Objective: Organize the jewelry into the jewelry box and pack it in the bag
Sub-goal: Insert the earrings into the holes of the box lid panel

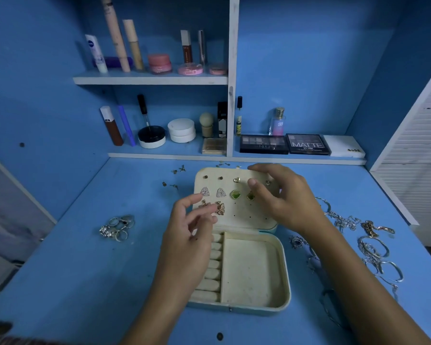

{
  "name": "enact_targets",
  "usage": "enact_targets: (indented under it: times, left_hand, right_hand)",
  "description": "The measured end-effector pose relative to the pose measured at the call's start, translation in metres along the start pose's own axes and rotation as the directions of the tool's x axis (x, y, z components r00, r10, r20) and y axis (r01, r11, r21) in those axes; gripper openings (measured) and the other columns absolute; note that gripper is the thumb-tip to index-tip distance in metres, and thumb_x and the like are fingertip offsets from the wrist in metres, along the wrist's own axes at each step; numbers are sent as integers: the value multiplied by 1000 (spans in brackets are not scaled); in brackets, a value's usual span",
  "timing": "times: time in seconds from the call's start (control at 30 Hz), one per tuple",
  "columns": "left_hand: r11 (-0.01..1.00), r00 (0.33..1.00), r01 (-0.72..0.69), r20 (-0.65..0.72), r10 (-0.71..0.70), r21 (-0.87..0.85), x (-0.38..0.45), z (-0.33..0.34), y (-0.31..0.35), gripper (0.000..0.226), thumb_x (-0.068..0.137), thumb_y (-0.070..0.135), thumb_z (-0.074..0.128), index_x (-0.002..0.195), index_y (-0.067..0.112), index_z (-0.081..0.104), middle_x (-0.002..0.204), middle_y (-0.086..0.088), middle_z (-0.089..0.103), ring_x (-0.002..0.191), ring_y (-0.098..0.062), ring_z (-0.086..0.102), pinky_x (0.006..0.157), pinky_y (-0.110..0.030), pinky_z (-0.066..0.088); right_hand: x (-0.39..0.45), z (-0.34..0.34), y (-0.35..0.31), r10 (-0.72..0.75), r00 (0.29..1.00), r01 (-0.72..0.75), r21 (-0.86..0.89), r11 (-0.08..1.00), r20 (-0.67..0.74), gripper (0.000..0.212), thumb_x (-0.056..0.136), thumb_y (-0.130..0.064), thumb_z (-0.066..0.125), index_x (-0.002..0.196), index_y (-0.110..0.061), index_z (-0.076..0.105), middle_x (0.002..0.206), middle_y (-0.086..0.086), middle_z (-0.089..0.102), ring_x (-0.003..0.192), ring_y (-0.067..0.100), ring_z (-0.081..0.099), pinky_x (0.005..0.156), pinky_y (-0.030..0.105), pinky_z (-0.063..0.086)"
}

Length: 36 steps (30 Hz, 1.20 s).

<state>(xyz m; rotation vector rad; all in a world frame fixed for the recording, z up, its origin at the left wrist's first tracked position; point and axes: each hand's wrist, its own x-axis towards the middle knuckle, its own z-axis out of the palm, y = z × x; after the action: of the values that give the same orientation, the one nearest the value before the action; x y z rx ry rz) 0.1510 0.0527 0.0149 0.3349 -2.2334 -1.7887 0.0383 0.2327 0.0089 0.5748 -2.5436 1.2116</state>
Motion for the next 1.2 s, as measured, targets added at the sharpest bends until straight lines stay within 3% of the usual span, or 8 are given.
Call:
enact_targets:
  times: [0.13, 0.3, 0.43, 0.67, 0.83, 1.0, 1.07, 1.2]
  left_hand:
    - [1000, 1000, 17, 1, -17, -17, -2, 6, 0, 27, 98, 21, 55, 115, 41, 50, 110, 30, 68, 104, 6, 63, 94, -41, 54]
    - [999, 1000, 21, 7, -21, -25, -3, 9, 1, 30, 98, 21, 58, 119, 41, 51, 111, 34, 65, 108, 6, 61, 85, -28, 55]
    - [1000, 1000, 9, 9, -9, -10, -6, 9, 1, 32, 98, 24, 58, 124, 40, 50, 114, 33, 65, 111, 7, 59, 97, -32, 50]
    - [1000, 999, 8, 40, -7, -12, -14, 12, 1, 38, 98, 20, 56, 131, 37, 47, 118, 27, 66, 113, 14, 56, 79, -1, 42]
    - [1000, 998, 20, 54, -19, -14, -16, 15, 5, 44, 97, 20, 57, 134, 40, 44, 122, 27, 64, 109, 17, 56, 97, -30, 52]
    - [998, 997, 22, 75, -17, -66, -19, 19, 5, 49, 97, 17, 59, 136, 40, 41, 131, 21, 59, 101, 23, 56, 78, -1, 42]
    - [994, 996, 27, 87, -18, -106, -22, 20, 6, 54, 96, 18, 60, 139, 43, 38, 134, 21, 58, 101, 23, 57, 79, -3, 41]
    - [971, 995, 33, 95, -10, -238, -32, 23, 9, 65, 89, 30, 64, 141, 49, 32, 134, 22, 59, 112, 17, 56, 99, -22, 39]
  right_hand:
    - [-3, -2, -3, -24, 1000, 24, 8, 1000, -7, 33, 94, -46, 60, 121, -29, 66, 100, -36, 53, 85, -11, 47, 77, 12, 35]
    - [-4, -4, -4, -35, 999, 35, 3, 999, -15, 40, 89, -51, 54, 121, -30, 66, 100, -37, 53, 85, -12, 48, 77, 10, 34]
    - [-5, -4, -6, -49, 999, 49, 7, 999, -21, 39, 89, -51, 55, 120, -31, 66, 100, -36, 54, 86, -10, 49, 78, 11, 35]
    - [-6, -6, -7, -54, 998, 54, -1, 999, -19, 40, 88, -52, 54, 121, -32, 66, 103, -34, 55, 87, -10, 49, 81, 11, 36]
    - [-7, -7, -10, -67, 997, 67, 0, 998, -26, 39, 89, -50, 56, 121, -31, 66, 102, -38, 52, 84, -13, 48, 80, 10, 35]
    - [-9, -9, -12, -97, 995, 98, 32, 995, -39, 33, 91, -45, 58, 117, -28, 69, 99, -30, 60, 79, -11, 52, 78, 13, 38]
    - [-10, -11, -15, -107, 993, 109, 69, 992, -42, 31, 91, -43, 60, 114, -26, 71, 97, -27, 63, 80, -9, 56, 75, 9, 39]
    - [-13, -17, -21, -94, 996, 92, 223, 971, -3, 24, 92, -41, 60, 106, -27, 73, 103, -18, 70, 90, 1, 63, 73, 11, 43]
